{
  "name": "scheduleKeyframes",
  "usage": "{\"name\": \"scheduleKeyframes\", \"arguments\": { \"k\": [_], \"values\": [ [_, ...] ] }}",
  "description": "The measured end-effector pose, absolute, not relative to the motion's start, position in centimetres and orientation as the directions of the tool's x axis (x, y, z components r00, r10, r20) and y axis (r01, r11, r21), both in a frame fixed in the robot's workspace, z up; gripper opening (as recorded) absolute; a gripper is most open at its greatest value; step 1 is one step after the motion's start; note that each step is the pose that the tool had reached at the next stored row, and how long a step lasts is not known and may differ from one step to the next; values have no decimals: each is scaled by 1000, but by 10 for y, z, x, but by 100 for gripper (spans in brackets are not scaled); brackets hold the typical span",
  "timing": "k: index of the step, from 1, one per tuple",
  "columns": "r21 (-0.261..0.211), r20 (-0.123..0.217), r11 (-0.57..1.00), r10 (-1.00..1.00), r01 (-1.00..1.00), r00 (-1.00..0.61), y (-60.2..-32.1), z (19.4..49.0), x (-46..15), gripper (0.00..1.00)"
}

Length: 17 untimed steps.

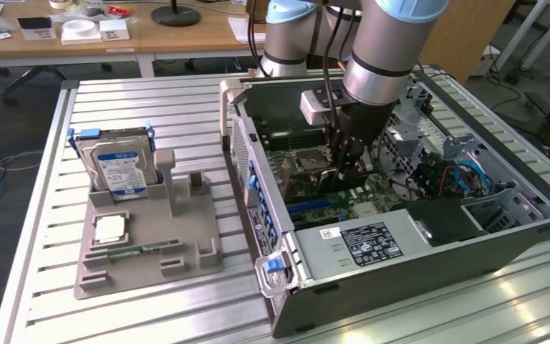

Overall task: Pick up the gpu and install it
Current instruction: 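Insert the gpu into the slot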

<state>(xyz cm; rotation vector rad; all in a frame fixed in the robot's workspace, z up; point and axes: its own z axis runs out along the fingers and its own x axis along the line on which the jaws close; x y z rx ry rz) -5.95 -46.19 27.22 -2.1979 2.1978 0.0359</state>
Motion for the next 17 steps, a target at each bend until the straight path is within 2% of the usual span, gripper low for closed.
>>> {"name": "scheduleKeyframes", "arguments": {
  "k": [17],
  "values": [
    [-7,-40,0,-999,-1000,0,-463,271,-63,27]
  ]
}}
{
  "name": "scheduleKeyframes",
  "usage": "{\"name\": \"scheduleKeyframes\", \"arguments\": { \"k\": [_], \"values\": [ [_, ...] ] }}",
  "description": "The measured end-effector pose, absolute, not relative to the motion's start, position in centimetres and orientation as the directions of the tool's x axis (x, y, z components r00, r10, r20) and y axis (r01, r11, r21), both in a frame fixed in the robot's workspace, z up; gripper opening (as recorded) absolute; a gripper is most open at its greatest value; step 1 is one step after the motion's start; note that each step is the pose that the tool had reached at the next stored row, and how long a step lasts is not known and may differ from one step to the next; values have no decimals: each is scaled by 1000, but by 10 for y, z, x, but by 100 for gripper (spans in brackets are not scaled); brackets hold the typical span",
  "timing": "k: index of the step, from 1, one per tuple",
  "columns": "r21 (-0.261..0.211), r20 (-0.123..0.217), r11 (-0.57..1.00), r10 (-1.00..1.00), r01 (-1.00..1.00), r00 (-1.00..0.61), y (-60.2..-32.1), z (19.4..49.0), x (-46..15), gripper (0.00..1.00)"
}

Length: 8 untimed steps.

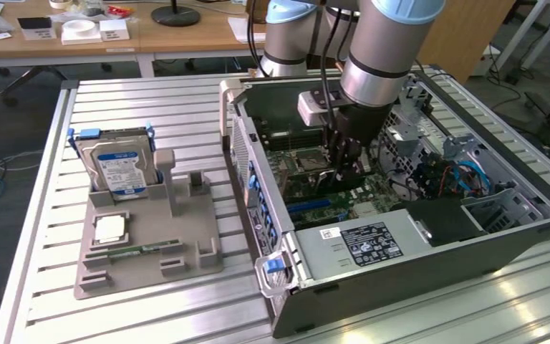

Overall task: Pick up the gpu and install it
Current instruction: 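Insert the gpu into the slot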

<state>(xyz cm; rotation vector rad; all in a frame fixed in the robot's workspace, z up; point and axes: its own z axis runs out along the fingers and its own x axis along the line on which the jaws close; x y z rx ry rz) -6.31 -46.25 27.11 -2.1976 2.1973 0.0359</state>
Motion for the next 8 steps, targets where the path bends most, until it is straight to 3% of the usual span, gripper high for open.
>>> {"name": "scheduleKeyframes", "arguments": {
  "k": [8],
  "values": [
    [-7,-40,0,-999,-1000,0,-464,269,-64,27]
  ]
}}
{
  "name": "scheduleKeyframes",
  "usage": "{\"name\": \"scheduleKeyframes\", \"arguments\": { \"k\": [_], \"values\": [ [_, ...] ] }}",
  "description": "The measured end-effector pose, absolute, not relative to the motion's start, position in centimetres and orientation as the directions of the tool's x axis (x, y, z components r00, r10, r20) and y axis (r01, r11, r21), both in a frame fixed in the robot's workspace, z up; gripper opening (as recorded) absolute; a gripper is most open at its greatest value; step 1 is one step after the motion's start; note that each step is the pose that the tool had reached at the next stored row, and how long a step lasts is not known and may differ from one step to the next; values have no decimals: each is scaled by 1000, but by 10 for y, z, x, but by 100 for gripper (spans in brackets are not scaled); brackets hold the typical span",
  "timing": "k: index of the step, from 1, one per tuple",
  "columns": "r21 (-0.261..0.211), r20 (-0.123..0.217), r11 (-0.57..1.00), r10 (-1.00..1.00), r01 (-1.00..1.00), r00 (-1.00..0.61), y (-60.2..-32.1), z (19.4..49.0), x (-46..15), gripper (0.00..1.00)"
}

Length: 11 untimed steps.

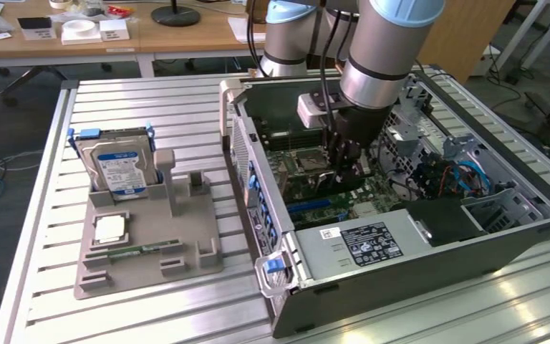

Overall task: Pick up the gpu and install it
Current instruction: 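Insert the gpu into the slot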

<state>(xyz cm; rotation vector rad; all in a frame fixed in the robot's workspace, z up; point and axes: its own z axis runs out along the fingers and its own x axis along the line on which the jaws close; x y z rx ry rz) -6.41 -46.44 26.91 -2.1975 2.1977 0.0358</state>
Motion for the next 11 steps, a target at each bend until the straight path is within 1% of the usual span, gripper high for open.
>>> {"name": "scheduleKeyframes", "arguments": {
  "k": [11],
  "values": [
    [-7,-41,0,-999,-1000,0,-466,269,-65,27]
  ]
}}
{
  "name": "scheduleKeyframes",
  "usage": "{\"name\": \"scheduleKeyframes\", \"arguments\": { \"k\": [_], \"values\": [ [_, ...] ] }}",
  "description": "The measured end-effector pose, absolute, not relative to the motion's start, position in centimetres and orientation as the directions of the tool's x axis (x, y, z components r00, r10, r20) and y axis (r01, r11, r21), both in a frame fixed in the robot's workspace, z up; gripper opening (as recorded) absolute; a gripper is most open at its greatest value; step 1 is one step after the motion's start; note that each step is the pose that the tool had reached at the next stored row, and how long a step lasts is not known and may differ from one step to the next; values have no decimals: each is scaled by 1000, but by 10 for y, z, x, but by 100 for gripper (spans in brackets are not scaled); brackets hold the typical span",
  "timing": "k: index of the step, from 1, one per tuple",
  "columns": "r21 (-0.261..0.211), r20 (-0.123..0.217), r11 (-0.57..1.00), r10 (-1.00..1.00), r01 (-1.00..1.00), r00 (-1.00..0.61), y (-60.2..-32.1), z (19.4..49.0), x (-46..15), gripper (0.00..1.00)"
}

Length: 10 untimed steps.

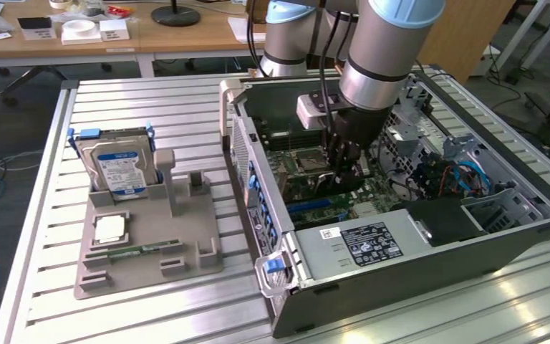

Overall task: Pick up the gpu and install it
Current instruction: 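Insert the gpu into the slot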

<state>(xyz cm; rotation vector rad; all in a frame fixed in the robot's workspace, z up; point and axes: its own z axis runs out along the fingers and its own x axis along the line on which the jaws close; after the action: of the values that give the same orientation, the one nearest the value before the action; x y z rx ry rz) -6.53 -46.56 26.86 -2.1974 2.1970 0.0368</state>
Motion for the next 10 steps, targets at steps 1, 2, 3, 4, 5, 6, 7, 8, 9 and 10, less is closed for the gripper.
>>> {"name": "scheduleKeyframes", "arguments": {
  "k": [1,2,3,4,5,6,7,8,9,10],
  "values": [
    [-7,-41,0,-999,-1000,0,-466,269,-66,27],
    [-7,-41,0,-999,-1000,0,-466,268,-66,27],
    [-7,-41,0,-999,-1000,0,-465,268,-67,27],
    [-7,-41,0,-999,-1000,0,-465,268,-68,27],
    [-7,-41,0,-999,-1000,0,-465,268,-69,27],
    [-7,-41,0,-999,-1000,0,-465,268,-69,27],
    [-7,-41,0,-999,-1000,0,-465,268,-70,27],
    [-7,-41,0,-999,-1000,0,-465,267,-70,27],
    [-7,-41,0,-999,-1000,0,-464,267,-71,27],
    [-7,-41,0,-999,-1000,0,-464,267,-71,27]
  ]
}}
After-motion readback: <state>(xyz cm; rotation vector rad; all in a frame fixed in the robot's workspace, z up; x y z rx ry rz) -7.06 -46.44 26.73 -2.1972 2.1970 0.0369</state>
